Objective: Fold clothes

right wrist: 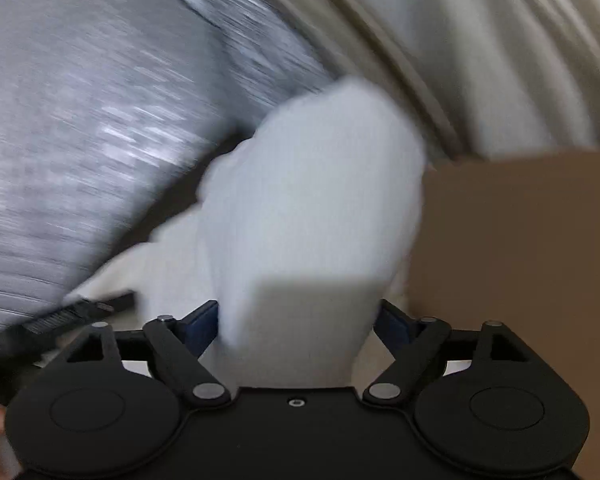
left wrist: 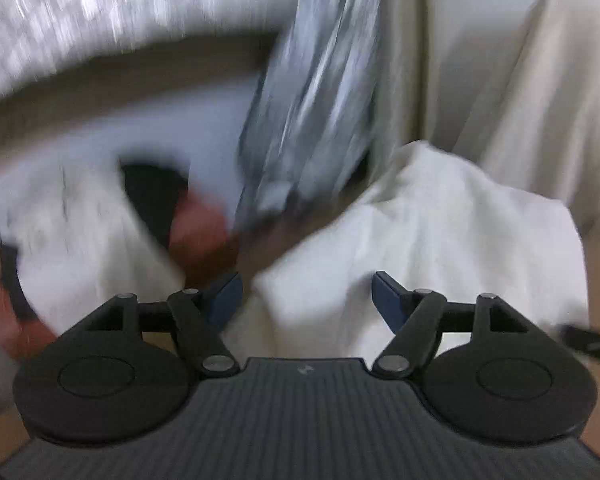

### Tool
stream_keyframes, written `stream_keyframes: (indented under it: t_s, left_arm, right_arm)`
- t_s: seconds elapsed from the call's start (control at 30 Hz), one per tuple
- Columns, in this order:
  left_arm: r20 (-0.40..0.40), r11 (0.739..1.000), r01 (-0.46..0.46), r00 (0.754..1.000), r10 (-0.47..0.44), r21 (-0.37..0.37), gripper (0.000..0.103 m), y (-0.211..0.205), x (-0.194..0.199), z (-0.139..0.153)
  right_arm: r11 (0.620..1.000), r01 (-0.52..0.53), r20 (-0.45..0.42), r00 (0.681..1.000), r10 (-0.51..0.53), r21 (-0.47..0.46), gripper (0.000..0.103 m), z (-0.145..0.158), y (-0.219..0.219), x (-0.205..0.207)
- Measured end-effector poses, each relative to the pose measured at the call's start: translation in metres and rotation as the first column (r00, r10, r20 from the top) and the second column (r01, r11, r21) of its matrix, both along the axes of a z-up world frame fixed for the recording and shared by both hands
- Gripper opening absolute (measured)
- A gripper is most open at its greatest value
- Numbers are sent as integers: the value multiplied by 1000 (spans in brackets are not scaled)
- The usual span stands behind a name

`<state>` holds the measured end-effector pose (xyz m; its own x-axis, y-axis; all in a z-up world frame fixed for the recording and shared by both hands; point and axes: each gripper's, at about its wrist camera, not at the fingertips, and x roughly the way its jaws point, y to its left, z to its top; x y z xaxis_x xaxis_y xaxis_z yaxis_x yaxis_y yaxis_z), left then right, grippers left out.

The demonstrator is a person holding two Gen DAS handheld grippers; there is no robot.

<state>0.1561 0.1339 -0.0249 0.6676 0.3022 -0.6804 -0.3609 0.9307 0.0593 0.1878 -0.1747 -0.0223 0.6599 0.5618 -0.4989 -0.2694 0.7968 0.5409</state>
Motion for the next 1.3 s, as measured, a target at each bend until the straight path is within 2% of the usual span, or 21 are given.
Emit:
stream_keyframes:
  t_s: [0.03, 0.07, 0.13, 0.2, 0.23, 0.3, 0.4, 0.43, 0.5, 0.57, 0.63, 0.67, 0.7, 0.77, 0.83, 0.93, 1.0, 1.03, 1.1, 1.23, 1.3]
  left_arm:
    - [-78, 999, -29, 997, 27, -16, 65, 8, 9, -23]
    - [-132, 996, -60, 990, 52, -63, 60, 20, 11, -44]
    - [-90, 965, -99, 993, 79, -244, 60, 44, -5, -63]
    - [-60, 904, -125, 992, 110, -409, 61, 67, -20, -81]
    - [-71, 888, -133, 991, 113, -440, 62, 71, -26, -86]
    - [-94, 875, -155, 988, 126, -458, 61, 72, -42, -88]
    - [1, 862, -106, 992, 123, -496, 63, 61, -80, -76]
    - [41, 863, -85, 992, 121, -498, 64, 55, -93, -69]
    - [91, 881, -55, 990, 110, -469, 64, 39, -118, -53]
    - [136, 898, -25, 986, 94, -439, 64, 24, -137, -42]
    - [154, 888, 2, 985, 77, -460, 64, 15, -137, -37]
    - [152, 877, 11, 986, 70, -480, 64, 11, -133, -35]
    - [149, 866, 21, 987, 62, -499, 64, 8, -130, -34]
    - [141, 848, 45, 989, 35, -528, 64, 0, -123, -31]
    - [142, 858, 43, 989, 35, -512, 64, -7, -121, -33]
    - [186, 896, 99, 982, -19, -432, 62, -17, -126, -40]
    - [198, 917, 136, 978, -65, -375, 64, -21, -129, -50]
    - [198, 909, 141, 978, -66, -391, 64, -19, -129, -54]
    - [208, 872, 156, 976, -63, -464, 64, -11, -126, -62]
    - [219, 793, 187, 973, -70, -580, 64, 0, -120, -75]
    - [214, 799, 196, 973, -86, -569, 64, -1, -120, -77]
  right_arm:
    - [1000, 1, -31, 1000, -1, -7, 85, -16, -1, -2]
    - [1000, -2, -60, 998, 2, -5, 84, -31, -3, -6]
    - [994, -9, -64, 998, 15, 105, 85, -49, -17, -24]
    - [972, -5, -88, 996, 27, 237, 85, -62, -35, -40]
    - [959, -13, -96, 995, 42, 285, 85, -65, -42, -46]
    - [949, -23, -85, 995, 52, 315, 85, -63, -50, -54]
    - [948, -14, -76, 996, 40, 319, 85, -58, -41, -53]
    - [946, -15, -85, 995, 45, 323, 85, -57, -40, -55]
    - [944, -26, -106, 992, 64, 328, 85, -54, -40, -65]
    - [956, -86, -128, 984, 126, 280, 85, -42, -34, -82]
    - [962, -150, -152, 970, 188, 230, 85, -30, -28, -98]
    - [964, -207, -167, 958, 234, 164, 85, -22, -24, -104]
    - [960, -274, -181, 943, 280, 55, 85, -10, -18, -110]
    - [935, -328, -213, 931, 296, -137, 85, 19, -15, -123]
    - [904, -368, -275, 912, 305, -219, 85, 51, -19, -130]
    - [842, -431, -326, 886, 329, -323, 85, 94, -17, -132]
    - [826, -427, -341, 889, 307, -369, 85, 103, -15, -131]
    - [826, -426, -350, 887, 301, -370, 85, 101, -14, -128]
    - [830, -425, -353, 886, 301, -360, 85, 92, -11, -122]
    - [881, -396, -319, 896, 309, -258, 85, 58, 7, -87]
    - [906, -373, -309, 902, 303, -200, 85, 39, 14, -60]
